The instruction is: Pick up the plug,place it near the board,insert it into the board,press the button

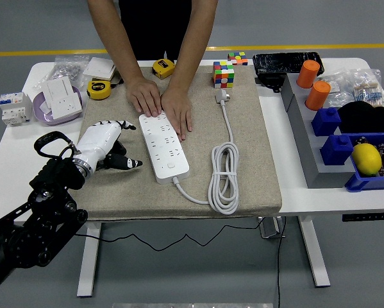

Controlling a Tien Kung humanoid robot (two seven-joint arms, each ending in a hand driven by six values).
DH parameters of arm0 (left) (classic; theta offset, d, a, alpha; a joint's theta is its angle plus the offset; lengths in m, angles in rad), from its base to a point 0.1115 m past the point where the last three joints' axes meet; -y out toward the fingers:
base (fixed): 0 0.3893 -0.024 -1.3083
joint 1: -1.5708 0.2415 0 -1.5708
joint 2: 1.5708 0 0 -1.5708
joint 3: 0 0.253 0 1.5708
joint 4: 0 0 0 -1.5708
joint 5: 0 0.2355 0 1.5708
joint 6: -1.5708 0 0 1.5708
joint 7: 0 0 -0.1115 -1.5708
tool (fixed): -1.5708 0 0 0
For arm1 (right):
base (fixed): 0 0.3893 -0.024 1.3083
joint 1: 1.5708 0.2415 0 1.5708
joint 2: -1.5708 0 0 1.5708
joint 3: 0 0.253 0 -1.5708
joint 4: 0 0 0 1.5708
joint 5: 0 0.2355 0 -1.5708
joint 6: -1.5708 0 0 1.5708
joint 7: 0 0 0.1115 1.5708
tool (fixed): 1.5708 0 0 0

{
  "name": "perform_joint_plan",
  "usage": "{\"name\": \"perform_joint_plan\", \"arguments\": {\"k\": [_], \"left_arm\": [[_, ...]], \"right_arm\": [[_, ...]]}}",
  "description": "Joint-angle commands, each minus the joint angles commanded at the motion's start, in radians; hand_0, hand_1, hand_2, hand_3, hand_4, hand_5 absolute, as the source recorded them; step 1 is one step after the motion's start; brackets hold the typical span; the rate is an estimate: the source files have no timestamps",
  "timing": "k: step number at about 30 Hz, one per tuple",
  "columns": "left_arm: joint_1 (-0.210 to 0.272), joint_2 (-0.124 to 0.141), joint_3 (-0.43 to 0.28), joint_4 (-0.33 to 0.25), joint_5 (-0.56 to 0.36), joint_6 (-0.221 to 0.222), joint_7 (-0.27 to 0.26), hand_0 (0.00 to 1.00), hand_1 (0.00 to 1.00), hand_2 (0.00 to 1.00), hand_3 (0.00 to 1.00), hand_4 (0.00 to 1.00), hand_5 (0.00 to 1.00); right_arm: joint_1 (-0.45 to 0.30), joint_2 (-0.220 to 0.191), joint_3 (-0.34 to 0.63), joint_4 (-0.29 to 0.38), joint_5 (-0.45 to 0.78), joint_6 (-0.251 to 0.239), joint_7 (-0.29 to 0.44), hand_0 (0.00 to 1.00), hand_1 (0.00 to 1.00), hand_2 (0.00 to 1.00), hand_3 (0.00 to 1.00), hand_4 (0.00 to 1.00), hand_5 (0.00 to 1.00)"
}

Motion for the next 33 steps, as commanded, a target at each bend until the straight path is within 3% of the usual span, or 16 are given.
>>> {"name": "perform_joint_plan", "arguments": {"k": [3,4,9,10,15,16,21,22,27,28,33], "left_arm": [[0.002,-0.011,-0.021,0.026,0.013,0.028,0.001,0.842,0.869,0.818,0.789,0.998,0.306],[0.002,-0.013,-0.026,0.034,0.018,0.038,0.003,0.727,0.826,0.802,0.788,0.998,0.314],[0.011,-0.012,-0.037,0.064,0.041,0.075,0.038,0.727,0.826,0.802,0.788,0.998,0.314],[0.014,-0.012,-0.038,0.065,0.045,0.079,0.046,0.488,0.643,0.660,0.735,0.998,0.316],[0.022,-0.008,-0.036,0.065,0.058,0.083,0.083,0.488,0.643,0.660,0.735,0.998,0.316],[0.023,-0.008,-0.035,0.066,0.057,0.087,0.088,0.415,0.508,0.538,0.623,0.998,0.326],[0.024,-0.009,-0.030,0.065,0.048,0.116,0.089,0.415,0.508,0.538,0.623,0.998,0.326],[0.023,-0.009,-0.029,0.065,0.046,0.119,0.088,0.348,0.345,0.383,0.436,0.998,0.326],[0.022,-0.009,-0.026,0.063,0.032,0.134,0.077,0.348,0.345,0.383,0.436,0.998,0.326],[0.022,-0.009,-0.026,0.063,0.031,0.136,0.075,0.314,0.250,0.296,0.333,0.998,0.328],[0.020,-0.009,-0.025,0.064,0.025,0.143,0.065,0.314,0.250,0.296,0.333,0.998,0.328]], "right_arm": [[-0.002,0.000,0.002,0.000,-0.002,-0.001,0.000,0.992,0.855,0.803,0.818,0.998,0.998],[-0.003,0.000,0.004,0.000,-0.003,-0.001,-0.001,0.996,0.853,0.803,0.816,0.998,0.994],[-0.008,0.001,0.014,0.000,-0.013,0.000,-0.003,0.996,0.853,0.803,0.816,0.998,0.994],[-0.008,0.001,0.015,0.000,-0.013,-0.001,-0.002,0.998,0.852,0.803,0.815,0.998,0.994],[-0.007,0.000,0.014,0.000,-0.011,-0.002,0.000,0.998,0.852,0.803,0.815,0.998,0.994],[-0.006,0.000,0.012,0.000,-0.010,-0.002,0.001,0.998,0.854,0.802,0.814,0.998,0.992],[-0.003,0.001,0.009,0.000,-0.007,-0.004,0.003,0.998,0.854,0.802,0.814,0.998,0.992],[-0.003,0.000,0.008,0.000,-0.006,-0.004,0.003,0.998,0.852,0.802,0.813,0.998,0.988],[-0.003,-0.001,0.010,0.000,-0.008,-0.005,0.003,0.998,0.852,0.802,0.813,0.998,0.988],[-0.003,-0.001,0.012,0.000,-0.010,-0.006,0.003,0.998,0.852,0.799,0.812,0.998,0.982],[-0.003,-0.001,0.014,0.000,-0.012,-0.007,0.004,0.998,0.852,0.799,0.812,0.998,0.982]]}}
